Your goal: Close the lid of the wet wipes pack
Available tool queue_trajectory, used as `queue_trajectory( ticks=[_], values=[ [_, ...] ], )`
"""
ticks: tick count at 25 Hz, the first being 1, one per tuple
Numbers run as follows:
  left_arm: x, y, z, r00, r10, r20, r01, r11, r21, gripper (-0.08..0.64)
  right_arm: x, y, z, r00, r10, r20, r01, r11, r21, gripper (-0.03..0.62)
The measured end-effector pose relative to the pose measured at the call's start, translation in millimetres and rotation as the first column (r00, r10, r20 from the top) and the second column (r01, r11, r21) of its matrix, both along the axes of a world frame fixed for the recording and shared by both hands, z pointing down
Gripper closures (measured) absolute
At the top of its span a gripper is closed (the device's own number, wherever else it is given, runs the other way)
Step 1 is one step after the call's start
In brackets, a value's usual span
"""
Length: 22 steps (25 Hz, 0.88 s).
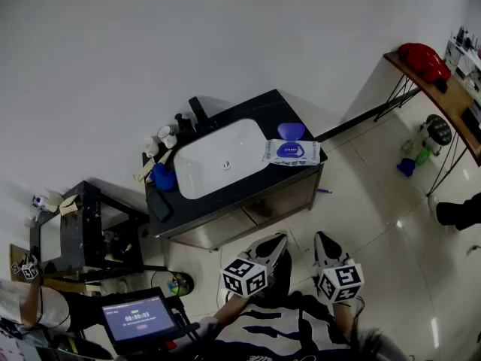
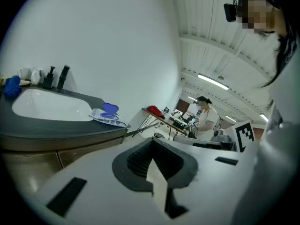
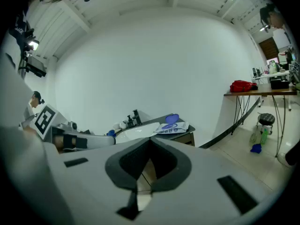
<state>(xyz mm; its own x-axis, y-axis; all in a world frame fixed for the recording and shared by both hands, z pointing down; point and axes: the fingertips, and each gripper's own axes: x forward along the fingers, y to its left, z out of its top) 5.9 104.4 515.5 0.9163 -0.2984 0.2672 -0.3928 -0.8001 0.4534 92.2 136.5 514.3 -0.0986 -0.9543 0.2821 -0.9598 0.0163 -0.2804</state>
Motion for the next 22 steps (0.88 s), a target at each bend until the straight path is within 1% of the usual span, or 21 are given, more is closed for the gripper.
queue_trajectory(
  ticks=[2, 3, 7, 11, 14, 16, 19, 22],
  values=[
    [2.2, -13.3, 0.6, 1.0, 0.0, 0.001, 0.0, 1.0, -0.001, 0.56, 1.8, -8.3, 2.9, 1.0, 0.005, 0.009, -0.005, 1.0, -0.01, 0.594],
    [4.6, -27.8, 1.5, 1.0, 0.0, 0.0, 0.0, 1.0, -0.007, 0.561, 3.4, -20.3, 4.9, 1.0, 0.007, 0.011, -0.007, 1.0, -0.018, 0.594],
    [21.7, -113.9, 2.7, 1.0, 0.017, -0.013, -0.017, 0.999, -0.039, 0.561, 13.1, -100.3, 11.2, 1.0, 0.018, 0.014, -0.018, 0.998, -0.056, 0.594],
    [35.6, -175.3, 8.1, 0.999, 0.042, -0.007, -0.042, 0.997, -0.057, 0.56, 21.7, -158.0, 11.3, 0.999, 0.041, 0.018, -0.04, 0.996, -0.074, 0.594],
    [41.7, -214.9, 18.9, 0.999, 0.053, 0.011, -0.052, 0.996, -0.07, 0.56, 26.3, -191.7, 11.6, 0.998, 0.062, 0.014, -0.06, 0.995, -0.08, 0.594],
    [45.7, -235.8, 31.9, 0.998, 0.059, 0.037, -0.056, 0.995, -0.088, 0.56, 28.8, -206.1, 13.7, 0.997, 0.073, 0.015, -0.071, 0.993, -0.092, 0.594],
    [52.9, -260.6, 54.7, 0.993, 0.071, 0.09, -0.059, 0.991, -0.124, 0.56, 33.2, -220.0, 18.8, 0.997, 0.075, 0.01, -0.073, 0.989, -0.132, 0.594],
    [63.4, -277.8, 75.1, 0.988, 0.083, 0.128, -0.064, 0.987, -0.148, 0.56, 44.8, -228.7, 24.7, 0.996, 0.087, 0.005, -0.085, 0.982, -0.168, 0.594]
  ],
)
